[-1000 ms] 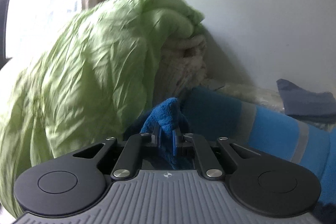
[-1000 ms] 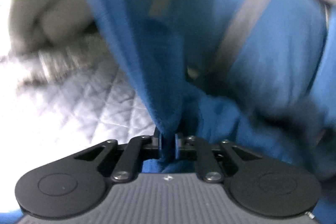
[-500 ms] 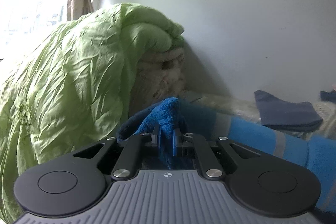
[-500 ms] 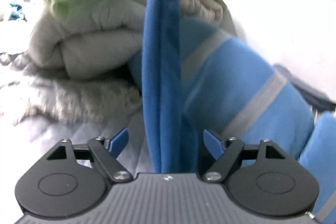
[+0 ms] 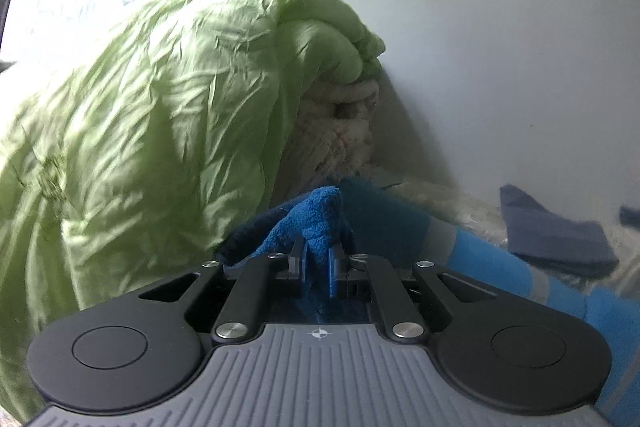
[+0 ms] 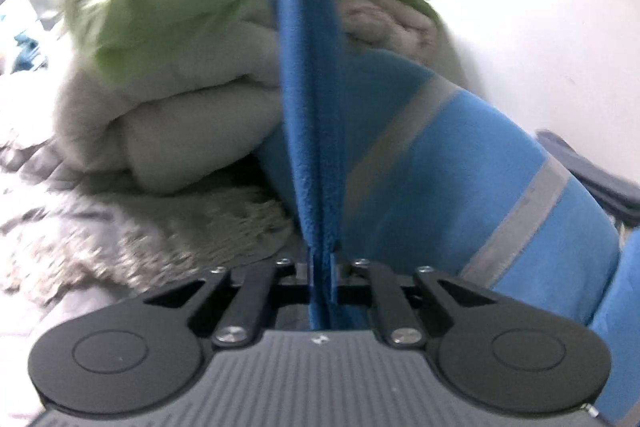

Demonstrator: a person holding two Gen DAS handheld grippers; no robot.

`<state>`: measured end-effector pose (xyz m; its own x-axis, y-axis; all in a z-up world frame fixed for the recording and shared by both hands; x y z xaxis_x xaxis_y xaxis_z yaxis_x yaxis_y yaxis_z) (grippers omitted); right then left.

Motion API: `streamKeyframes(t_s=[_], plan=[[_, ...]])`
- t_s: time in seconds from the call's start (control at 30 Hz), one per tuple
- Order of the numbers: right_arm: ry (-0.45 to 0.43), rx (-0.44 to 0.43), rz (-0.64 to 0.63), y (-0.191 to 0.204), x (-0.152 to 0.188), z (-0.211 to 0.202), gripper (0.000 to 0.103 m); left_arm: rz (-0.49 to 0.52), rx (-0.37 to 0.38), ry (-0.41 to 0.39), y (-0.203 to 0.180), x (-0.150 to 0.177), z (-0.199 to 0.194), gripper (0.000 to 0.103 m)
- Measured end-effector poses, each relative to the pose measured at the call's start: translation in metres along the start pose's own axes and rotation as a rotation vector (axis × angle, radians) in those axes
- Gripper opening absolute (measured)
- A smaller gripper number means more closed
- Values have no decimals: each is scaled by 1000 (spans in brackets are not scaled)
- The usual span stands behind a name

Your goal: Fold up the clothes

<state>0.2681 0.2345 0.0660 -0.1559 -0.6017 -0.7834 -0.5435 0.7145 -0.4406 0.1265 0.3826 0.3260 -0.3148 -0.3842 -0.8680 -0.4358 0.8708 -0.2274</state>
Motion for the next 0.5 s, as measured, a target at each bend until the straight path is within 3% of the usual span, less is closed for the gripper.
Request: streamKeyframes(t_s=[0.17, 0.33, 0.5], plan=[[44, -48, 12, 24, 1, 19, 7, 85, 91, -24, -25, 7, -4, 9], [108, -105, 153, 30, -4, 61, 8, 166, 211, -20, -59, 20, -14, 9], [166, -66, 280, 21, -10, 102, 8, 224, 302, 3, -90, 39, -13, 9]])
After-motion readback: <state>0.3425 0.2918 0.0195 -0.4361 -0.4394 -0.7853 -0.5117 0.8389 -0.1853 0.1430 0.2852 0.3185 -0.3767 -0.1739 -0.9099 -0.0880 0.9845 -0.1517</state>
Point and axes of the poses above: each gripper's, at about its wrist camera, not at the fingertips, and z roughly the way its jaws point, y to its left, x to its underside, the point moved 5 cm from there along z, roughly the way its jaws point, and after that the axes turned 9 degrees about y, right-handed, at the moved point
